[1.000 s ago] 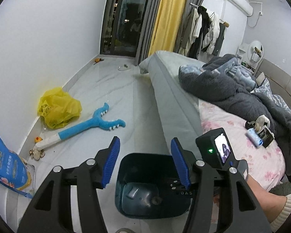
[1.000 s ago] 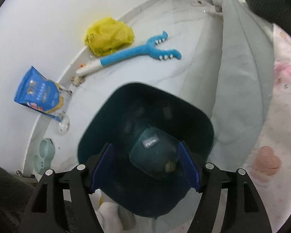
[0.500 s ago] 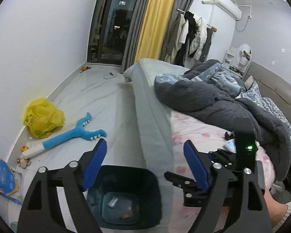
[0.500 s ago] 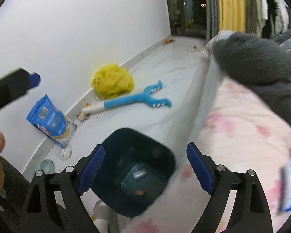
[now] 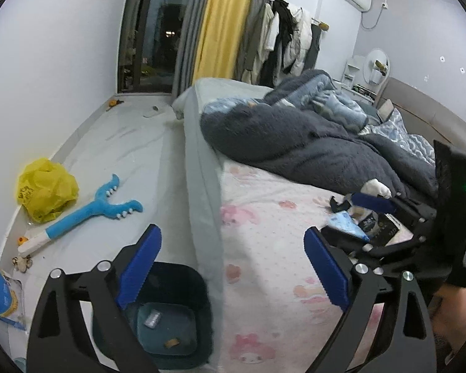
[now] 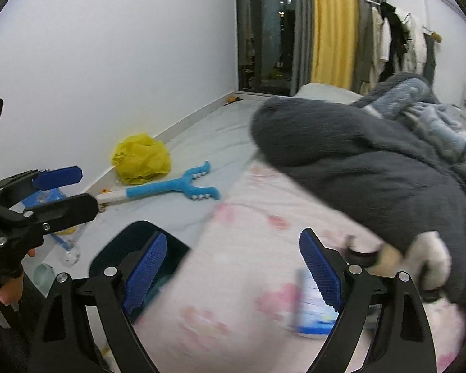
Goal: Collect trash
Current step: 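Move both tools back over the bed toward the remaining trash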
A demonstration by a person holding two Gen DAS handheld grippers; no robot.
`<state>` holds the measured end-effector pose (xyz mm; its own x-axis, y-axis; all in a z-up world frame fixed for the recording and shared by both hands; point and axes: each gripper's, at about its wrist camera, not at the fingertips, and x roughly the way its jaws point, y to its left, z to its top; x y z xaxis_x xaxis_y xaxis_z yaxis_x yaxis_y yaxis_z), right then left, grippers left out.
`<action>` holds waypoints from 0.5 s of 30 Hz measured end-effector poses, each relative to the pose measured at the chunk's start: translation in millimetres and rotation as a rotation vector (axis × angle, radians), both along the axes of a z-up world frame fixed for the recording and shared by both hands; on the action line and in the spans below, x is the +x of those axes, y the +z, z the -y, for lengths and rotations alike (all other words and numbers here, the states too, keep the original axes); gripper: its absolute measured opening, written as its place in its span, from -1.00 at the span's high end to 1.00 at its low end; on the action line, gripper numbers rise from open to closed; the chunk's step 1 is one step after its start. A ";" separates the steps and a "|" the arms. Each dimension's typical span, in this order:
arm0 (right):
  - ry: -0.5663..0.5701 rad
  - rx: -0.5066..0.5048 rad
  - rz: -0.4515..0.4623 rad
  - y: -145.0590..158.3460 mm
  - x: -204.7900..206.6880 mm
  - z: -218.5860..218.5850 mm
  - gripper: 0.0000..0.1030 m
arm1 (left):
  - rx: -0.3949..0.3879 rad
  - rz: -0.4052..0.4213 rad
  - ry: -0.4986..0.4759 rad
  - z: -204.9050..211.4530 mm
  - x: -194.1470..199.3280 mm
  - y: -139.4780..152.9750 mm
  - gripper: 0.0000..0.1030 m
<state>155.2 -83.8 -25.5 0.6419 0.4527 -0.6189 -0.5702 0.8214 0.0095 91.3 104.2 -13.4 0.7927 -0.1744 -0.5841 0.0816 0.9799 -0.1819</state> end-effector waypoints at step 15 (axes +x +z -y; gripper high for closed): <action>-0.077 -0.027 -0.008 -14.0 25.9 107.0 -0.59 | -0.029 -0.093 -0.041 60.3 24.6 -24.2 -0.84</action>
<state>181.0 -190.8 -39.5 0.6694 0.3851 -0.6353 -0.5049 0.8631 -0.0088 115.8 43.9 -37.6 0.7271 -0.2235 -0.6492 0.1030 0.9703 -0.2187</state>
